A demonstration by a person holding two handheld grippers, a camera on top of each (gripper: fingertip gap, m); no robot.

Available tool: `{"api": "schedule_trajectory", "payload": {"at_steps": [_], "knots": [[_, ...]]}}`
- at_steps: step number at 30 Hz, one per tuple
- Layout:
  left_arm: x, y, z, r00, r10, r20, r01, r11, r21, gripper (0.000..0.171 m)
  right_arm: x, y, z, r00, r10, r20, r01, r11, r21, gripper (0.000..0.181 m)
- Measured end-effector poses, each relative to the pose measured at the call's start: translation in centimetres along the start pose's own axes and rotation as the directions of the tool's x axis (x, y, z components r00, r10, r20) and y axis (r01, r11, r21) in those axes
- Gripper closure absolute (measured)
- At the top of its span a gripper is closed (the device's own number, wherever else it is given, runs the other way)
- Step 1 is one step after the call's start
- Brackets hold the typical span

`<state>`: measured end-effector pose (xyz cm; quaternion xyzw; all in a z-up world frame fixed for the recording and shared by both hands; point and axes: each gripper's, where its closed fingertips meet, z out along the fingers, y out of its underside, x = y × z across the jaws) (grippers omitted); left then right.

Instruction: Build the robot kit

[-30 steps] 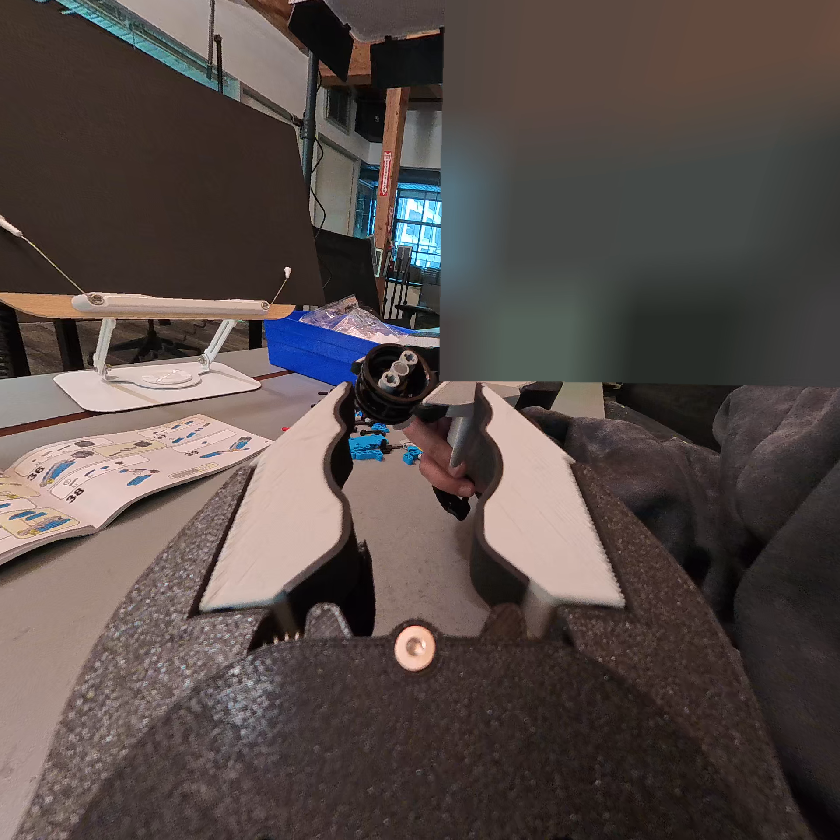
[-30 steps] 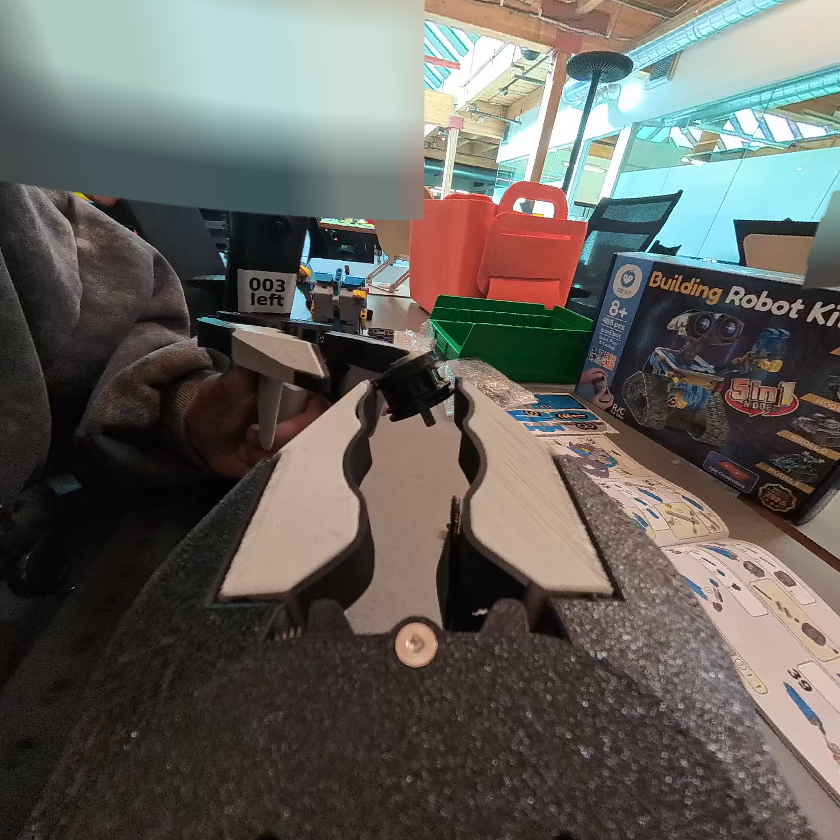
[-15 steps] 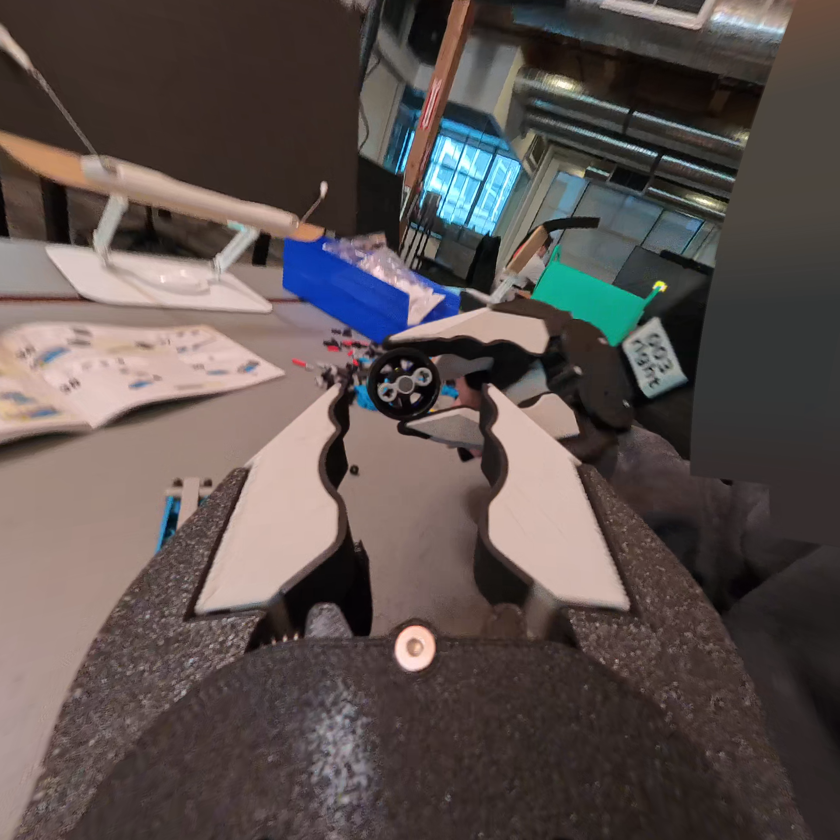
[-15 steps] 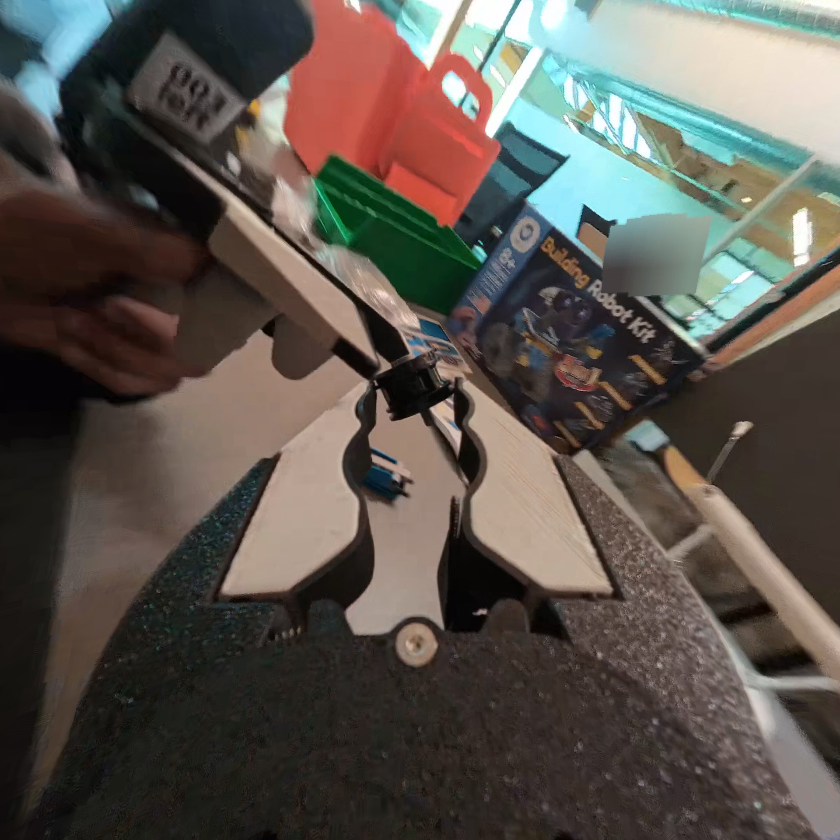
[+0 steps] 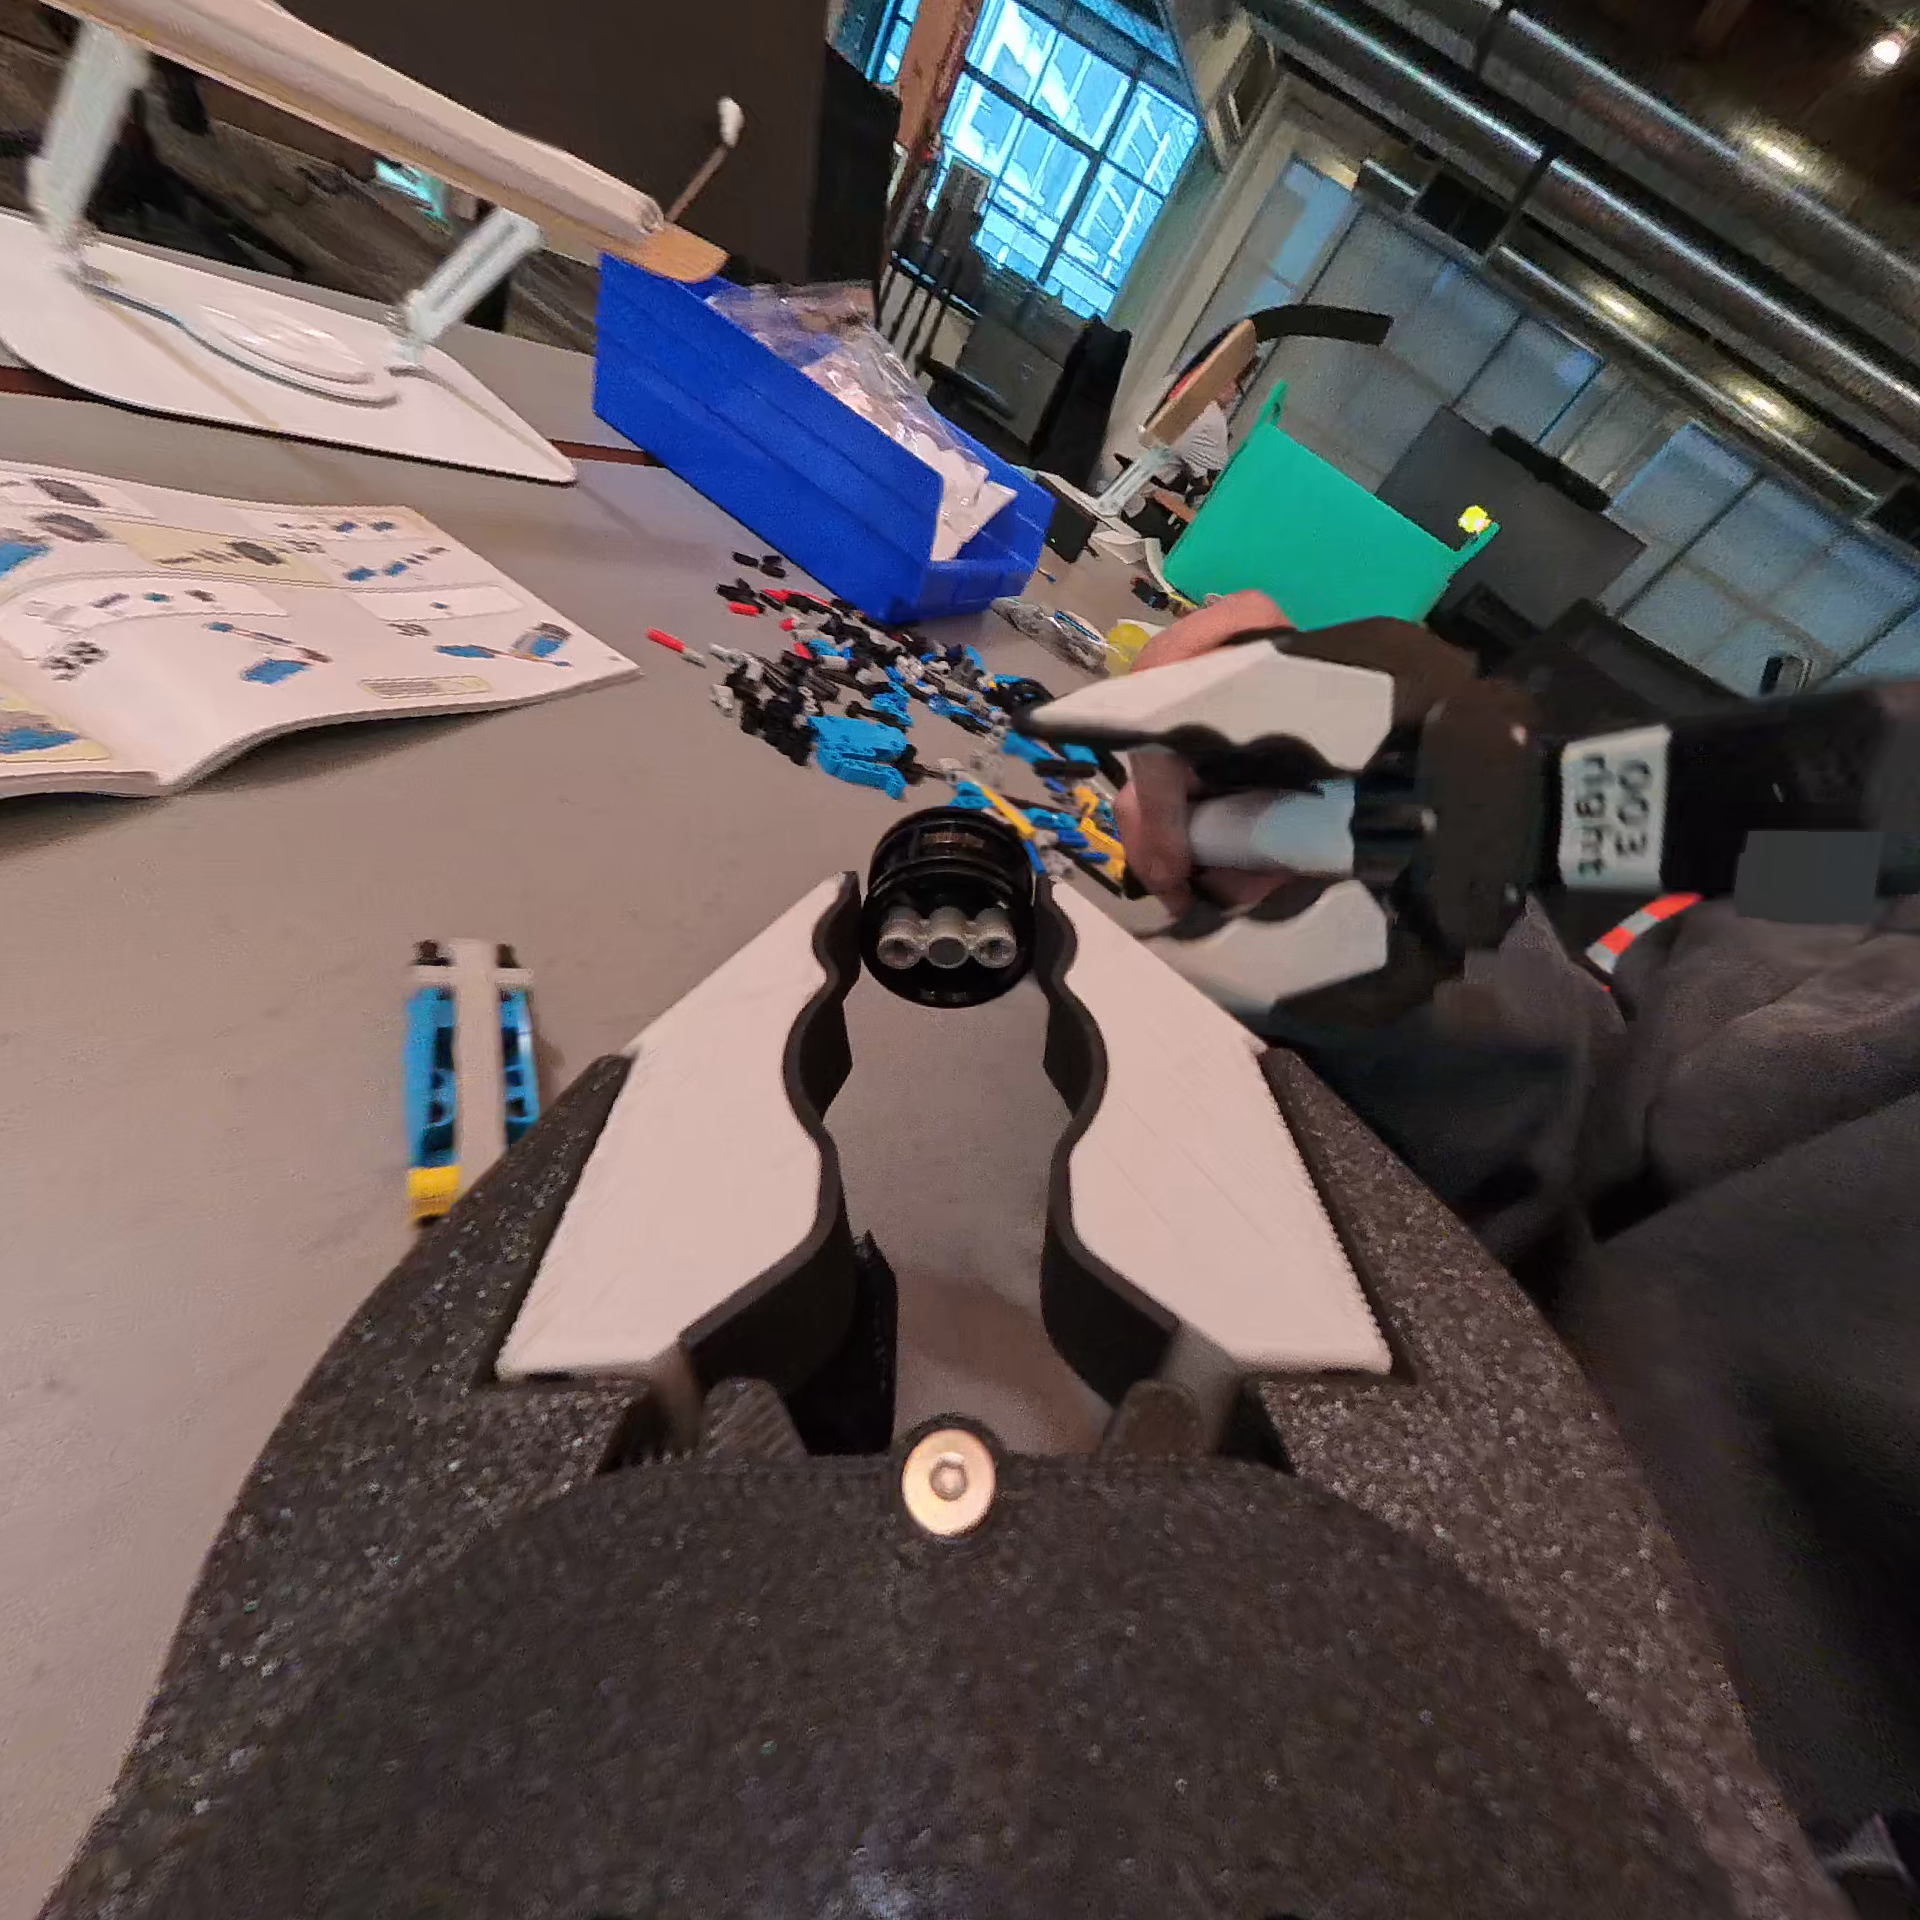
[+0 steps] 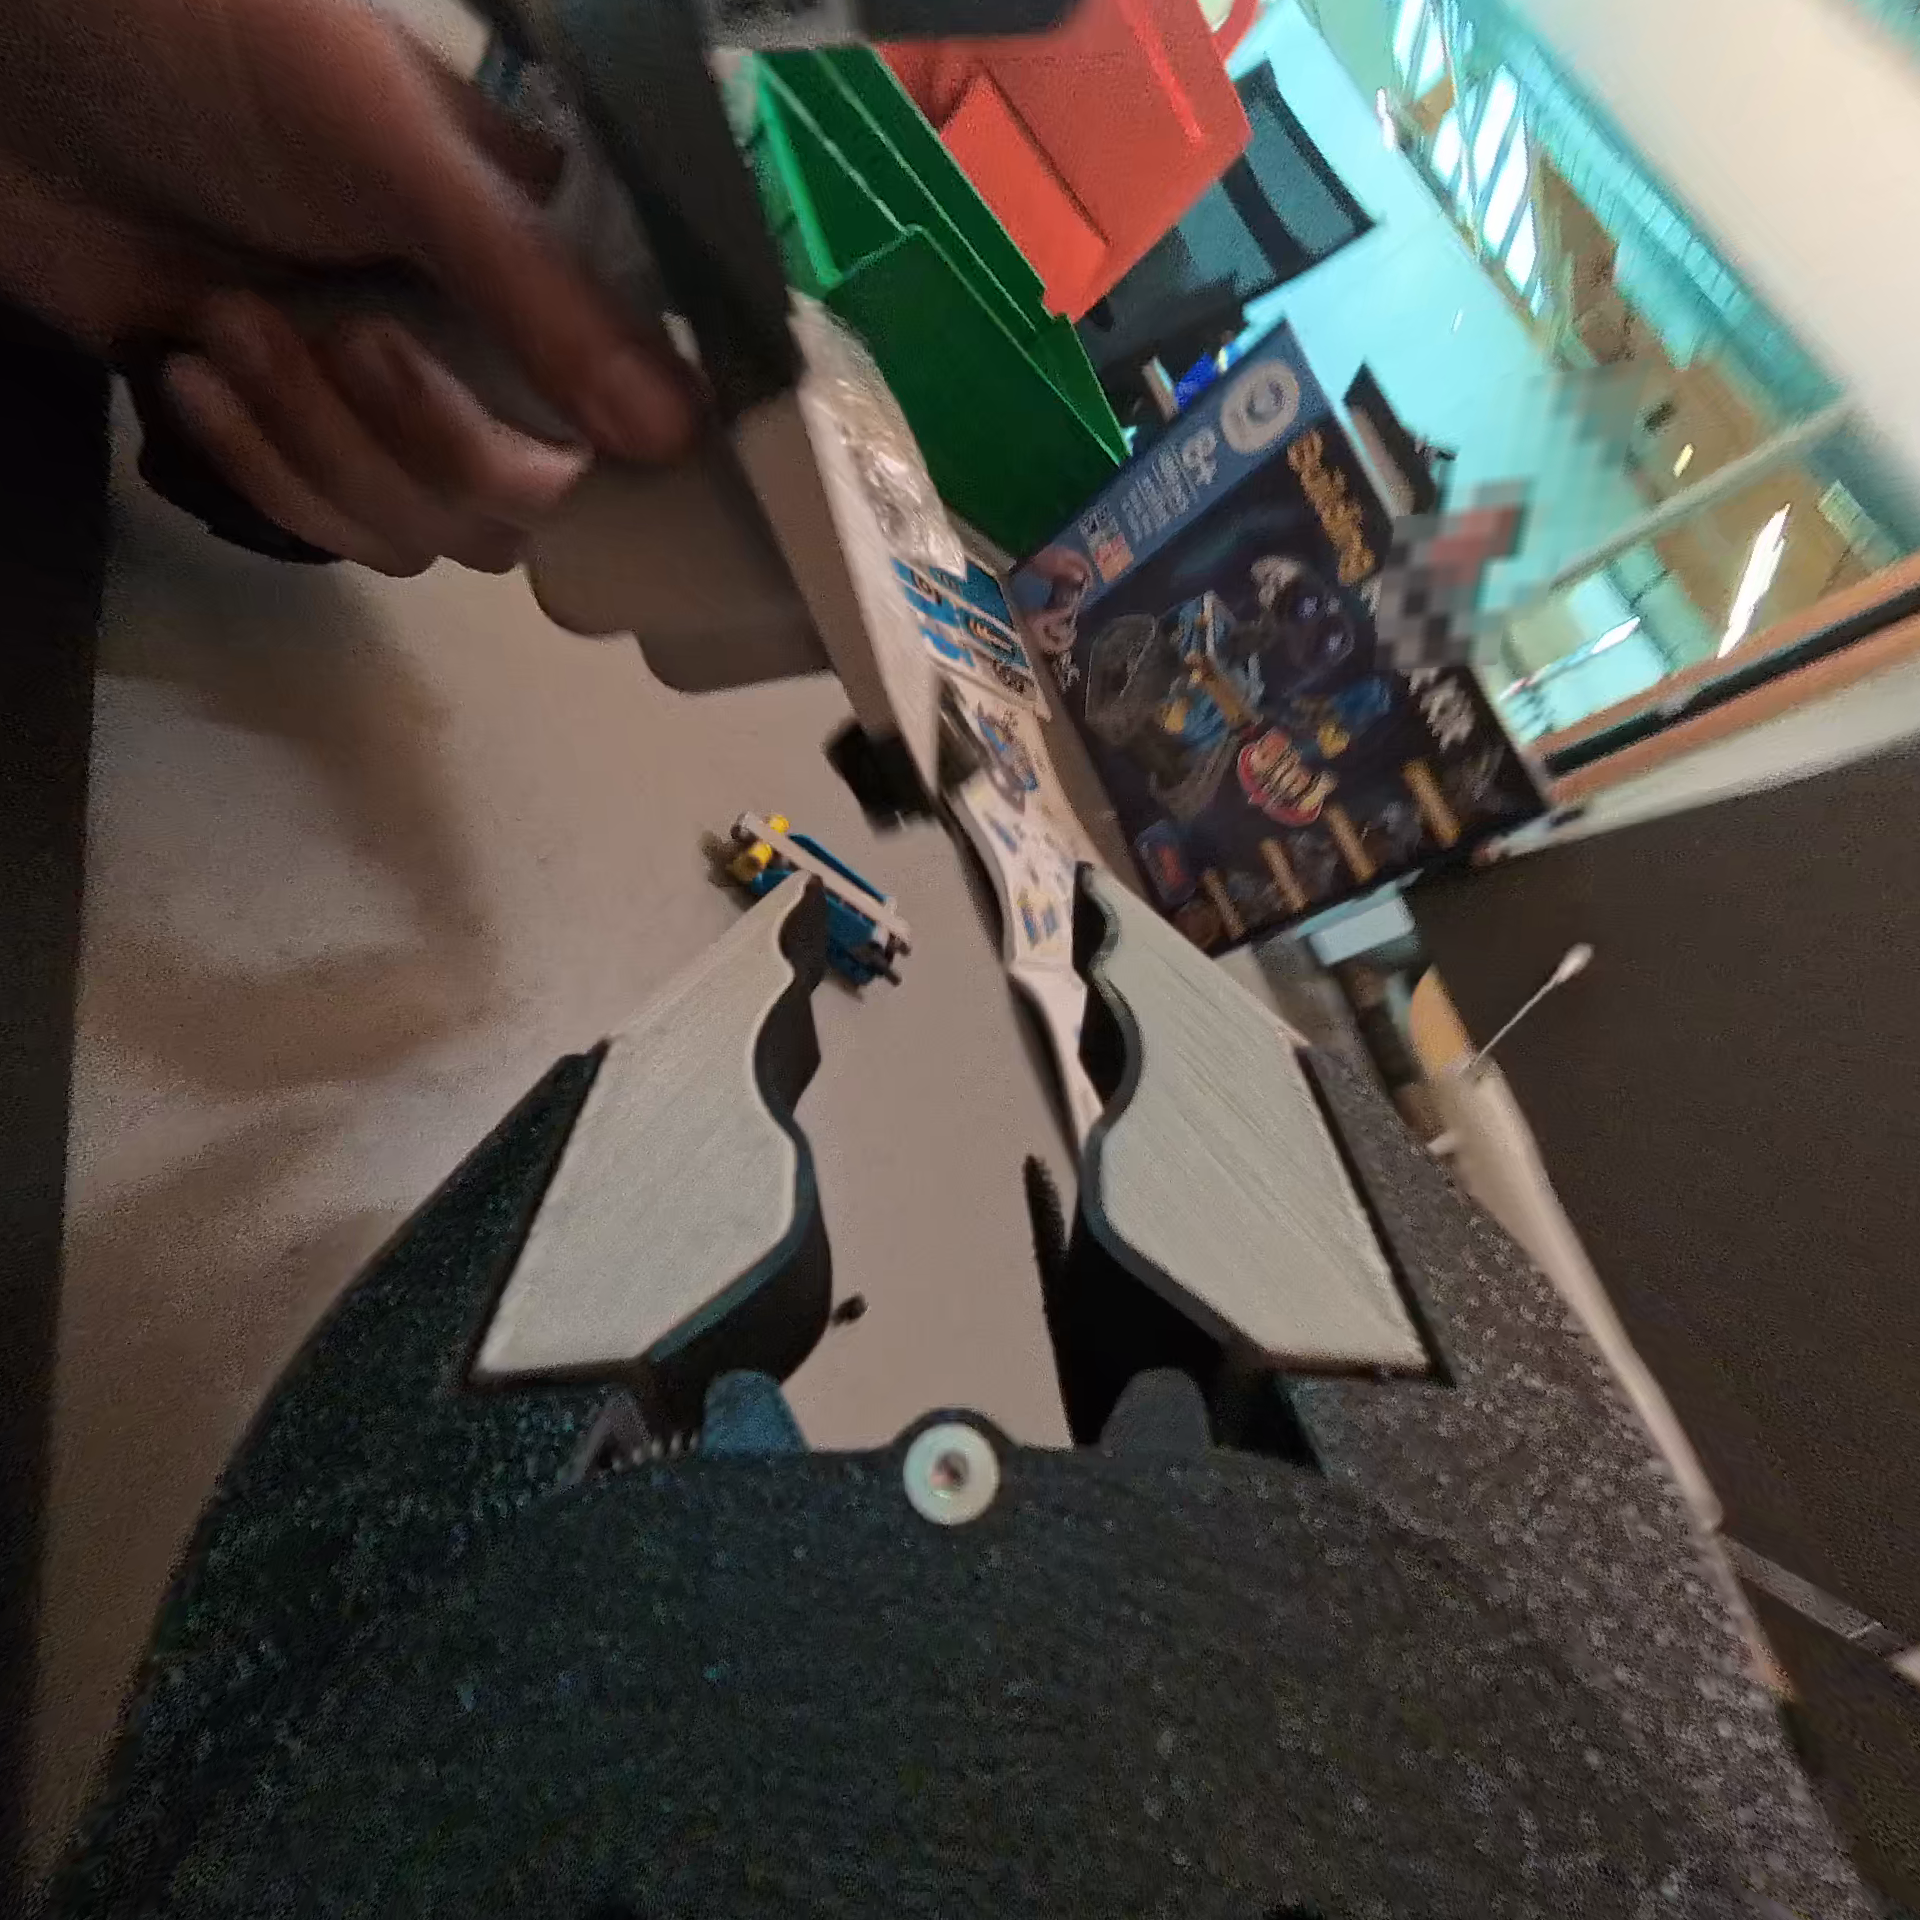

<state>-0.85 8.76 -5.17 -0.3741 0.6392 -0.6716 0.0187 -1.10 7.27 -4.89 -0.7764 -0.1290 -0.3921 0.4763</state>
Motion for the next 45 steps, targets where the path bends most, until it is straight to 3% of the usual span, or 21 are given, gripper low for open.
{"api": "schedule_trajectory", "payload": {"at_steps": [2,5,8,12,15,19,24,27,30,37,45], "knots": [[-0.5,-1.0,-1.0,0.998,-0.043,-0.054,0.045,0.998,0.039,0.139,0.9,3.1,-0.6,0.968,0.239,0.079,-0.233,0.969,-0.080,0.150],[-0.2,-2.9,-2.3,0.969,-0.141,-0.201,0.166,0.979,0.115,0.139,0.6,9.9,-1.0,0.835,0.543,0.088,-0.487,0.805,-0.338,0.150],[0.8,-4.0,-3.0,0.919,-0.203,-0.339,0.265,0.953,0.147,0.139,-0.1,10.5,-1.6,0.756,0.647,0.098,-0.580,0.732,-0.356,0.164],[2.4,-4.9,-3.9,0.834,-0.241,-0.497,0.350,0.926,0.139,0.140,-1.8,11.8,-1.3,0.735,0.663,0.142,-0.558,0.710,-0.430,0.160],[3.0,-4.9,-3.9,0.788,-0.274,-0.552,0.392,0.914,0.106,0.139,-2.0,13.4,-1.4,0.772,0.616,0.161,-0.488,0.734,-0.472,0.159],[3.8,-4.5,-3.8,0.760,-0.284,-0.584,0.391,0.918,0.062,0.139,-3.1,12.9,-1.1,0.748,0.559,0.358,-0.370,0.799,-0.474,0.159],[3.8,-4.2,-3.5,0.777,-0.280,-0.563,0.374,0.926,0.056,0.140,-2.9,13.5,-1.0,0.737,0.472,0.484,-0.258,0.858,-0.444,0.160],[3.8,-3.9,-3.2,0.785,-0.285,-0.550,0.367,0.929,0.042,0.140,-2.6,13.8,-0.8,0.663,0.519,0.540,-0.304,0.846,-0.439,0.168],[4.0,-3.6,-3.1,0.790,-0.279,-0.546,0.352,0.936,0.031,0.140,-2.2,13.5,-0.9,0.597,0.560,0.574,-0.362,0.827,-0.430,0.160],[4.1,-2.6,-2.3,0.807,-0.284,-0.517,0.324,0.946,-0.014,0.140,-3.4,13.9,-0.4,0.583,0.533,0.614,-0.335,0.845,-0.416,0.157],[4.4,-2.2,-2.1,0.806,-0.286,-0.518,0.313,0.949,-0.035,0.140,-3.6,13.7,-0.1,0.590,0.516,0.622,-0.327,0.856,-0.400,0.169]]}}
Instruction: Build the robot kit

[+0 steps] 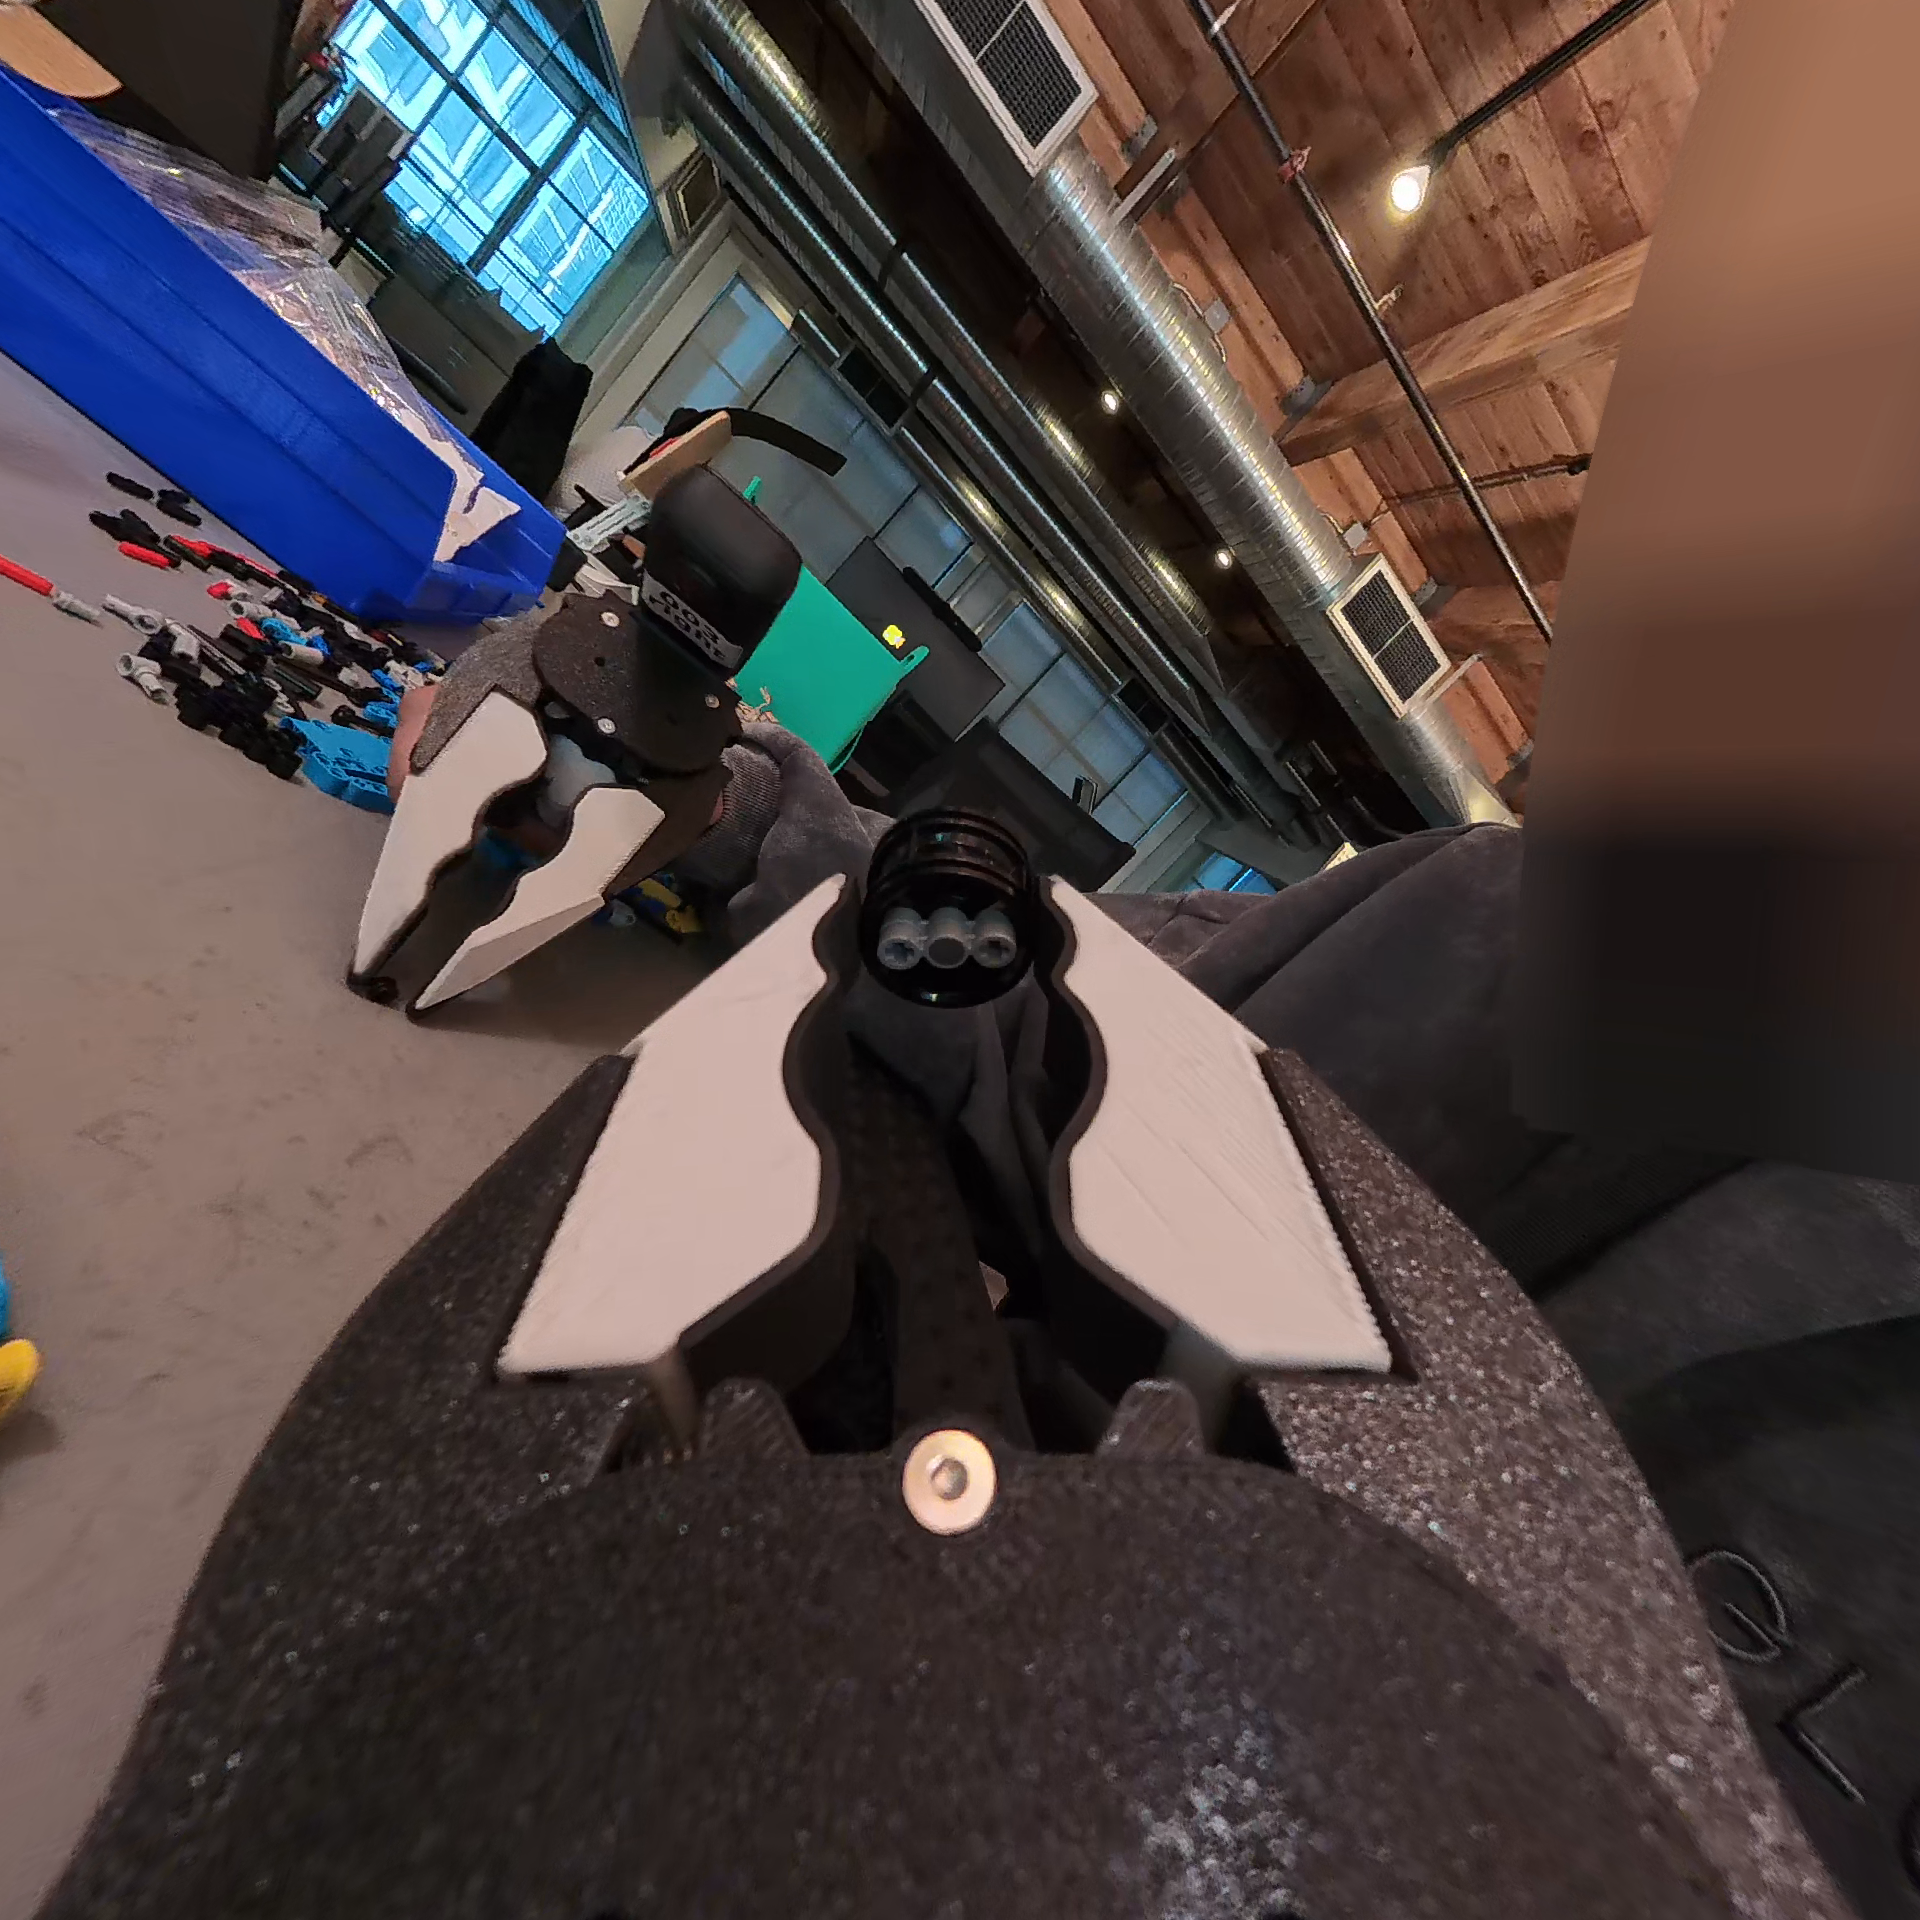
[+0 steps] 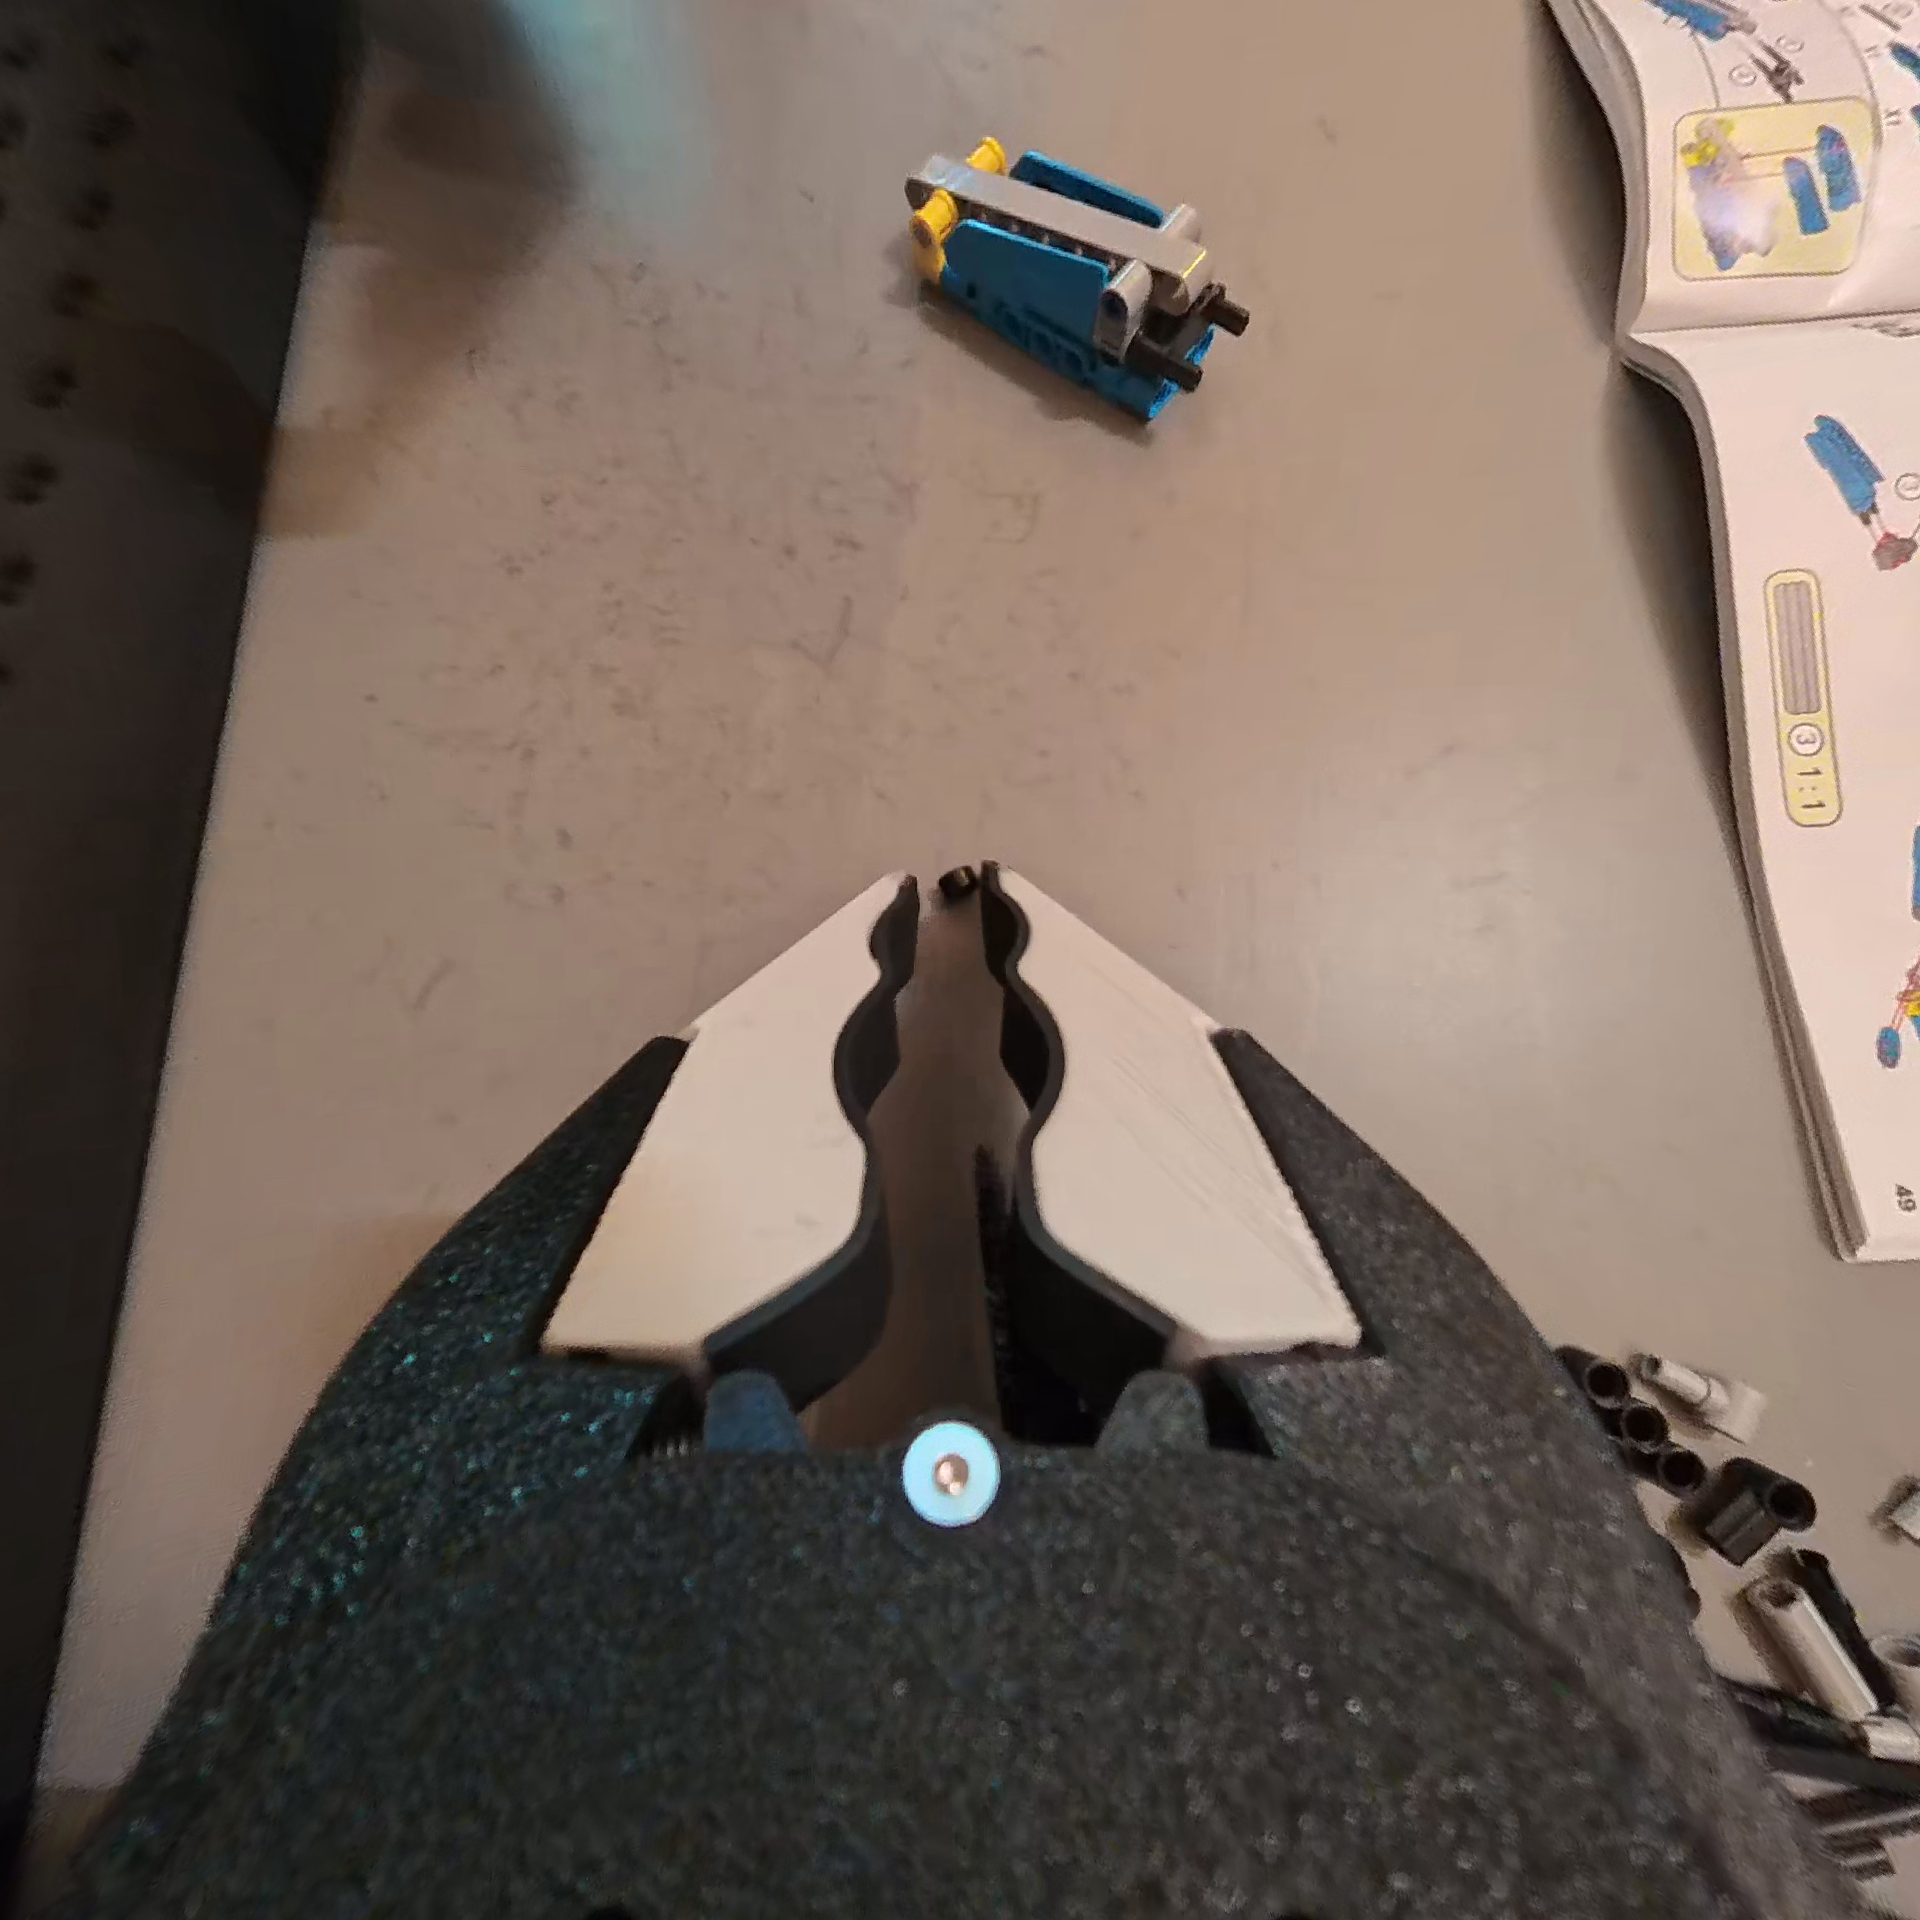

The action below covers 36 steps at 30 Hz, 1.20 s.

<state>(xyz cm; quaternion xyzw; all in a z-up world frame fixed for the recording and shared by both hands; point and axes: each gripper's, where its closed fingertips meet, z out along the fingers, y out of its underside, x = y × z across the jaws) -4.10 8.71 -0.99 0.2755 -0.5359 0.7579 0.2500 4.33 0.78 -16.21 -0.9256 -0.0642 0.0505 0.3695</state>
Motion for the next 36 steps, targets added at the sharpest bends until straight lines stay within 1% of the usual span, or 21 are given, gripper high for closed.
{"api": "schedule_trajectory", "payload": {"at_steps": [6,11,13,15,16,18,19,21,22,23,26,28,30,33,36], "knots": [[-0.2,0.6,0.3,1.000,0.015,0.019,-0.014,0.999,-0.030,0.140,-0.2,0.1,0.0,0.998,0.039,0.040,-0.039,0.999,0.004,0.173],[-0.8,0.6,0.2,0.999,0.014,0.047,-0.012,0.999,-0.030,0.140,-0.3,0.1,0.0,0.997,0.065,0.049,-0.065,0.998,-0.004,0.174],[-1.1,0.5,0.1,0.998,0.013,0.062,-0.011,1.000,-0.026,0.140,-0.4,-0.4,-0.2,0.995,0.079,0.054,-0.080,0.997,0.005,0.174],[-1.9,0.5,-0.1,0.995,0.008,0.104,-0.005,1.000,-0.025,0.140,-0.9,-2.2,-0.7,0.996,0.074,0.049,-0.076,0.995,0.058,0.174],[-2.6,0.5,-0.2,0.991,0.001,0.137,0.001,1.000,-0.020,0.139,-1.0,-3.6,-1.2,0.998,0.055,0.030,-0.058,0.993,0.106,0.174],[-3.7,0.1,-0.7,0.984,-0.035,0.177,0.034,0.999,0.007,0.139,-1.8,-8.0,-2.7,1.000,0.011,-0.005,-0.009,0.962,0.272,0.174],[-3.8,-0.2,-0.9,0.984,-0.059,0.168,0.055,0.998,0.029,0.139,-2.1,-10.4,-3.7,1.000,0.003,-0.027,0.007,0.927,0.375,0.174],[-3.6,-0.7,-1.1,0.987,-0.083,0.140,0.075,0.995,0.063,0.140,-3.3,-14.6,-5.5,1.000,0.019,-0.010,-0.011,0.828,0.561,0.174],[-3.4,-0.8,-1.0,0.988,-0.084,0.129,0.075,0.995,0.067,0.140,-3.8,-15.9,-5.8,0.999,0.034,0.008,-0.031,0.788,0.614,0.174],[-3.1,-0.8,-0.9,0.990,-0.082,0.115,0.075,0.995,0.069,0.140,-4.3,-16.8,-5.7,0.999,0.039,0.024,-0.045,0.767,0.640,0.174],[-2.0,-1.1,-0.7,0.995,-0.082,0.052,0.078,0.993,0.084,0.140,-4.6,-18.4,-5.3,0.998,0.058,-0.001,-0.041,0.724,0.688,0.174],[-1.8,-1.2,-0.7,0.996,-0.077,0.041,0.073,0.994,0.086,0.140,-4.8,-18.9,-5.3,0.998,0.064,0.000,-0.045,0.702,0.711,0.175],[-1.5,-1.4,-0.7,0.997,-0.080,0.023,0.078,0.992,0.095,0.140,-5.1,-19.2,-5.4,0.996,0.077,0.044,-0.084,0.670,0.737,0.174],[-1.5,-1.5,-0.9,0.996,-0.090,0.018,0.088,0.990,0.107,0.140,-5.5,-19.2,-4.8,0.990,0.086,0.115,-0.143,0.661,0.737,0.175],[-1.3,-1.7,-0.9,0.996,-0.093,0.004,0.092,0.989,0.115,0.140,-5.4,-19.1,-4.1,0.989,0.090,0.118,-0.147,0.676,0.722,0.174]]}}
